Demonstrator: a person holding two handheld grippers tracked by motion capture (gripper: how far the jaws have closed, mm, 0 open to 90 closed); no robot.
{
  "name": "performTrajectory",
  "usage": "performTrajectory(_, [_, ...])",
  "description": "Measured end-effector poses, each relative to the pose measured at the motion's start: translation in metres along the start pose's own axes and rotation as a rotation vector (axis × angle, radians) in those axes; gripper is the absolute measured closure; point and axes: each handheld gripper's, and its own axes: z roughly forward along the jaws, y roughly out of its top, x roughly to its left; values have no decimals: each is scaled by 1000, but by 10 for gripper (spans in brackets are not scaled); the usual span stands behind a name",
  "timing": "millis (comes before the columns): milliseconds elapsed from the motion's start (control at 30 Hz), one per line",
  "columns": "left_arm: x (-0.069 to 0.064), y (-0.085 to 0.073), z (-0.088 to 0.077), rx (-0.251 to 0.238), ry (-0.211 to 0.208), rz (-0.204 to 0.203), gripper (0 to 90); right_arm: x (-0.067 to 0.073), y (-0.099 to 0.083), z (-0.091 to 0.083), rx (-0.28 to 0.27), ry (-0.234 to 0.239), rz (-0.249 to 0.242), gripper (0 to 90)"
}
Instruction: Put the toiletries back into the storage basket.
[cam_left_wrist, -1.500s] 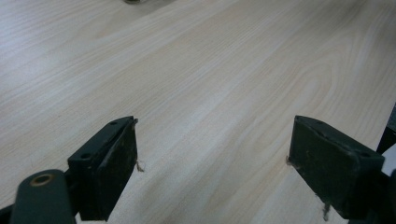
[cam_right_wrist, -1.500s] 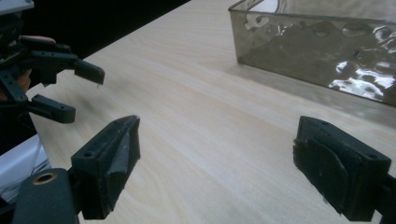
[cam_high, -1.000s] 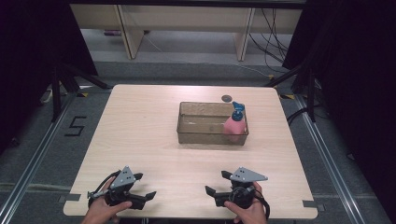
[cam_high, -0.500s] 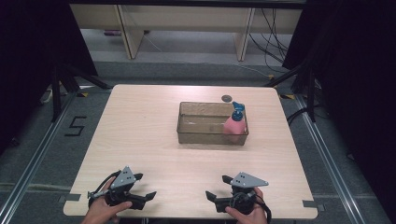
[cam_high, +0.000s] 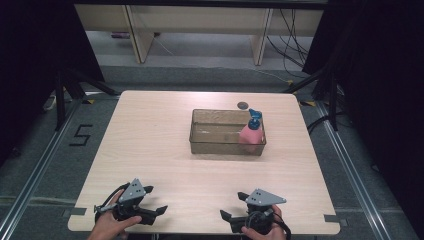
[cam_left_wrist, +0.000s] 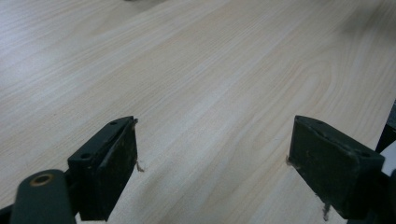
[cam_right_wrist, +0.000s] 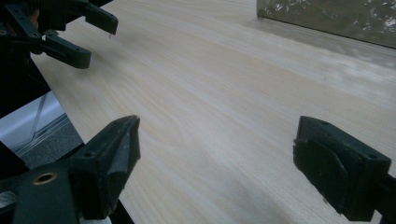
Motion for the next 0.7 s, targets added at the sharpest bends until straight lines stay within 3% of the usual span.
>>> performTrajectory(200, [0, 0, 0, -1, 0, 1, 149, 0, 0, -1, 13, -8, 0, 156])
performTrajectory(233, [0, 0, 0, -1, 0, 1, 149, -1, 0, 0, 4, -11, -28, 156])
performTrajectory(700, [0, 0, 0, -4, -3, 1, 149, -2, 0, 1, 8, -4, -29, 156])
